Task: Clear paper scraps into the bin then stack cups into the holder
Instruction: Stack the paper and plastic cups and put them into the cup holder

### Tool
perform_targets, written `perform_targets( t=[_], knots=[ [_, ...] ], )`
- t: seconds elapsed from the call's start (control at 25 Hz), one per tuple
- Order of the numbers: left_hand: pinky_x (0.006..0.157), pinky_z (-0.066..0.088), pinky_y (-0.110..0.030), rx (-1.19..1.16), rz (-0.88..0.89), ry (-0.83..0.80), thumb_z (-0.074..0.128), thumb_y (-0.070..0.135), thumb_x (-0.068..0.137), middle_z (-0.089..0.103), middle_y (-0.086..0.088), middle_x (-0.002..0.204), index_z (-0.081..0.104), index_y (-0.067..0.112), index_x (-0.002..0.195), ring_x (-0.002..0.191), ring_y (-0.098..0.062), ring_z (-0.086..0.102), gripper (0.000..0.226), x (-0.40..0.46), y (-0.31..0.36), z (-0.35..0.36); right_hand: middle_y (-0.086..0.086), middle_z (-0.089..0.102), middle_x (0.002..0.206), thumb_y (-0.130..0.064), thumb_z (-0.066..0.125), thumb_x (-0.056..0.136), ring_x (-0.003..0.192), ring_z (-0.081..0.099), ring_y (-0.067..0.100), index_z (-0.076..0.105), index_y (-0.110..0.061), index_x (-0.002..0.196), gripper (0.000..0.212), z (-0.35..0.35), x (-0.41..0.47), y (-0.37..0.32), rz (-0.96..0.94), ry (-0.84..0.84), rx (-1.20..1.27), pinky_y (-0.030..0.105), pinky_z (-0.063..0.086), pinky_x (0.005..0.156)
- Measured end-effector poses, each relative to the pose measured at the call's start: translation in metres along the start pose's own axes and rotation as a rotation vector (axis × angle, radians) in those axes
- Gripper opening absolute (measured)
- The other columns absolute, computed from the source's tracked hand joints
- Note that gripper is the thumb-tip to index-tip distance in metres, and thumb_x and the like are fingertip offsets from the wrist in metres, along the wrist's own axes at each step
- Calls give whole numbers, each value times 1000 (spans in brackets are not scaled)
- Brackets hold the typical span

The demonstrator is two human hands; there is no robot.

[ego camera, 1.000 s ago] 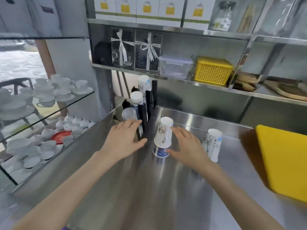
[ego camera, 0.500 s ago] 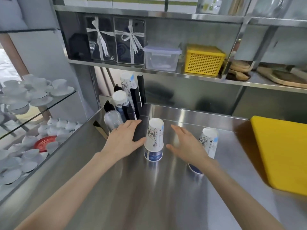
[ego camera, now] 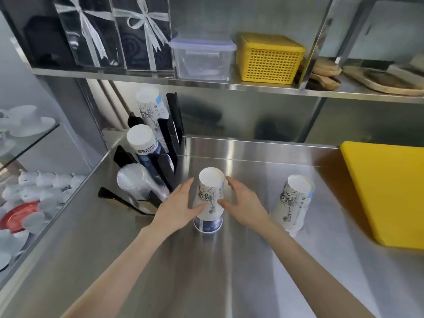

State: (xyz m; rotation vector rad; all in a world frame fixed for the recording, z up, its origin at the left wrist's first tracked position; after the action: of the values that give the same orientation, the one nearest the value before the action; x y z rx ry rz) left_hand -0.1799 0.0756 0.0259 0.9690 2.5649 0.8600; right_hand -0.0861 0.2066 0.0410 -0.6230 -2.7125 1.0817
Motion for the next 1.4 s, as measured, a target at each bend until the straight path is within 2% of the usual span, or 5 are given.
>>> perform_targets(
  t=[0.28, 0.8, 1.16, 1.32, 1.4],
  knots=[
    [96, 44, -39, -109, 43, 84, 64, 37, 78, 52, -5, 131, 39, 15, 130, 117, -22, 50, 62, 22, -2, 5, 3, 62, 121, -22, 63, 80, 112, 56, 16, 43, -19, 128, 52, 5, 15, 1, 2, 88, 114, 12, 35, 84],
    [97, 40, -35, -171, 253, 282, 63, 30, 79, 52, -7, 133, 39, 15, 131, 120, -23, 49, 59, -11, 64, -64, 2, 61, 123, -22, 62, 82, 108, 55, 11, 44, -18, 128, 49, -61, -19, -65, -215, 244, 127, 5, 31, 82],
    [90, 36, -23, -252, 330, 323, 67, 32, 76, 49, 8, 120, 42, 19, 125, 105, -3, 47, 57, -53, 74, -70, -1, 58, 126, -25, 62, 82, 112, 54, 10, 42, -22, 130, 52, -70, -66, -77, -266, 247, 160, 22, 41, 94],
    [76, 37, -1, -327, 284, 232, 69, 32, 74, 49, 16, 112, 44, 22, 122, 91, 17, 48, 55, -76, 57, -29, -8, 57, 117, -25, 62, 82, 105, 53, 4, 43, -26, 128, 50, -45, -93, -46, -201, 196, 203, 21, 41, 94],
    [82, 38, -8, -358, 220, 163, 70, 30, 74, 53, 10, 116, 45, 21, 122, 95, 7, 51, 55, -87, 43, -1, -6, 57, 116, -23, 63, 82, 105, 54, 6, 44, -24, 128, 50, -26, -106, -25, -143, 146, 231, 23, 43, 95]
  ],
)
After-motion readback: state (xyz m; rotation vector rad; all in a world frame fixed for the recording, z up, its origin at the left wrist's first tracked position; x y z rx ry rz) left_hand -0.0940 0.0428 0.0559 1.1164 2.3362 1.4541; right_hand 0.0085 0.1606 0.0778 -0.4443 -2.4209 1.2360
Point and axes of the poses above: each hand's wrist, its own x-axis towards the middle knuckle, its own z-axis out of the palm, y = z × x, the point moved 6 cm from there along x, towards the middle knuckle
